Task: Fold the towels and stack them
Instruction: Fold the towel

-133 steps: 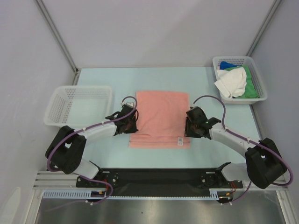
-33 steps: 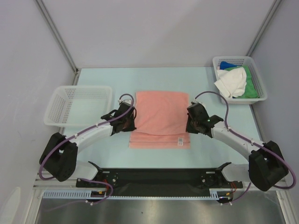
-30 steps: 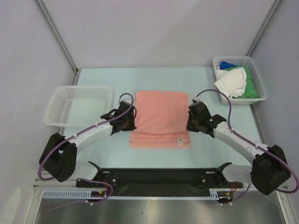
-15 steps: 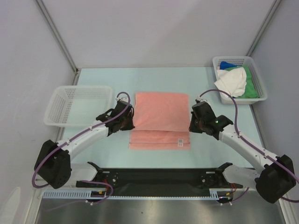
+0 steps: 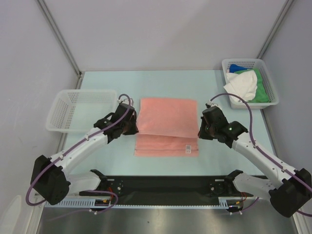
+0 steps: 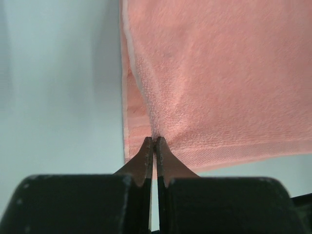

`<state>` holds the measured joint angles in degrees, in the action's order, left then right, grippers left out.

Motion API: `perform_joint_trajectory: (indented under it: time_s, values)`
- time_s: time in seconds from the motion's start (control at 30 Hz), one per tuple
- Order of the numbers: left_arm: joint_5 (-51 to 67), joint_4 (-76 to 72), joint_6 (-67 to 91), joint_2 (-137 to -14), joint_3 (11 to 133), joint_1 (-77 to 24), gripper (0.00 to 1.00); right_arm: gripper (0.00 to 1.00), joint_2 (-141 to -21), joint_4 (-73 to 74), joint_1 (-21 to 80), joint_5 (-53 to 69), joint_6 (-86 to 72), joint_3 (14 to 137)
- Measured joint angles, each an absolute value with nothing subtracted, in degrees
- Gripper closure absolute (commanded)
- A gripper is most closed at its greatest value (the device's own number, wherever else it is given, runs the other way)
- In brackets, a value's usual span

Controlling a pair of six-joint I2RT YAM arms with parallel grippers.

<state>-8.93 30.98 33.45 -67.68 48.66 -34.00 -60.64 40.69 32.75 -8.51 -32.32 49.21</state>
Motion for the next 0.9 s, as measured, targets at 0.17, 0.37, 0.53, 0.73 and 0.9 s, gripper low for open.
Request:
perform_joint_trajectory:
  time_s: [0.17,0.37,0.53,0.73,0.9]
  values:
    - [-11.38,34.7,31.16,-74.0,64.34,-33.17,1.0,1.0,-66.15,42.3,29.71,-7.51,-29.93,59.83]
    - [-14.2,32.12,28.34,-83.33,80.9,-29.17,1.0,1.0,-76.64,37.45,20.88,-4.86,-25.56,76.66]
    - [-15.25,27.46,25.39,-93.6,91.39,-25.12,1.0,1.0,-84.79,31.11,14.94,-1.67,-23.22,85.97]
    - [-14.55,25.21,23.86,-105.51,106.24,-22.85,1.0,1.0,-92.73,27.29,11.62,1.1,-22.17,96.16]
    - [-14.41,23.75,22.85,-114.56,120.95,-21.74,1.0,1.0,-99.61,23.31,10.13,1.19,-21.69,105.19]
